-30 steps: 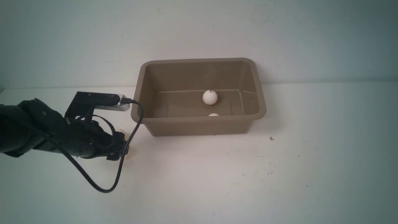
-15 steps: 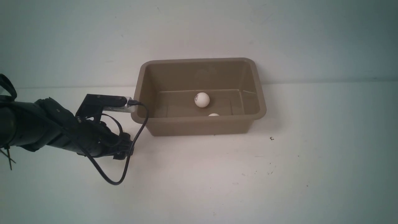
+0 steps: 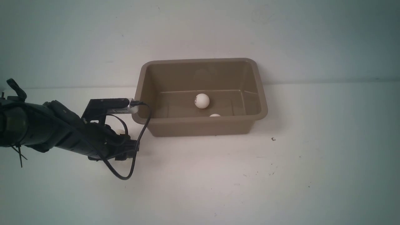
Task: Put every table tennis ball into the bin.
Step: Use the left arm to clamp the table tennis ball closest to it, then use the left arm to put the table tennis ball into the box
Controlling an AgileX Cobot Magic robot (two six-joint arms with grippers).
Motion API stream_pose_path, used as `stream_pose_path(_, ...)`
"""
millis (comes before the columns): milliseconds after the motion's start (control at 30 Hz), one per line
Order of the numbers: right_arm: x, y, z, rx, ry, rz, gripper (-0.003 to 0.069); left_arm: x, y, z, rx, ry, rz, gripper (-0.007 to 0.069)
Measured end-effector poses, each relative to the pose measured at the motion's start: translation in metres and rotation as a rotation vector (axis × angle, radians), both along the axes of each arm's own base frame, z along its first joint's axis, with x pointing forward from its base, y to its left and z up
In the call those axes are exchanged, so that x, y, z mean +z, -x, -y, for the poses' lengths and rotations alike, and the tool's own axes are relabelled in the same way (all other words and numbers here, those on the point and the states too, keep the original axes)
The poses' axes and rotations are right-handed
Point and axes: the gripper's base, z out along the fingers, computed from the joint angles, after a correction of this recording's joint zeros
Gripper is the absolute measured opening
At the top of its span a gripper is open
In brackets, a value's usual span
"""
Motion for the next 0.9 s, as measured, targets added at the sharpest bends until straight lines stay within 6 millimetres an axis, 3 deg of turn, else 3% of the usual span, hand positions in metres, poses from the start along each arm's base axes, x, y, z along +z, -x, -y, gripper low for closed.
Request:
stream_pose_path(233,0.001,-0.001,0.002,-0.011,0.019,0.018,0.0206,0.003,0.007,0.005,-0.052,0.039,-0.055,0.0353)
stream_pose_path(333,0.002,-0.002,0.002,-0.014,0.024,0.028,0.0206,0.017,0.015,0.006,-0.082,0.043,-0.047,0.0353)
stream_pose_path(533,0.003,-0.003,0.003,-0.021,0.036,0.044,0.0206,0.082,0.039,0.007,-0.095,0.044,0.102,0.0353)
stream_pose_path(667,0.003,-0.003,0.004,-0.028,0.046,0.052,0.0206,0.135,0.053,0.026,-0.164,0.042,0.291,0.0353)
stream_pose_path(800,0.003,-0.003,0.004,-0.028,0.046,0.051,0.0206,0.161,0.033,0.045,-0.198,0.047,0.400,0.0353)
stream_pose_path(900,0.003,-0.003,0.004,-0.024,0.040,0.048,0.0206,0.153,-0.004,0.056,-0.217,0.044,0.385,0.0353)
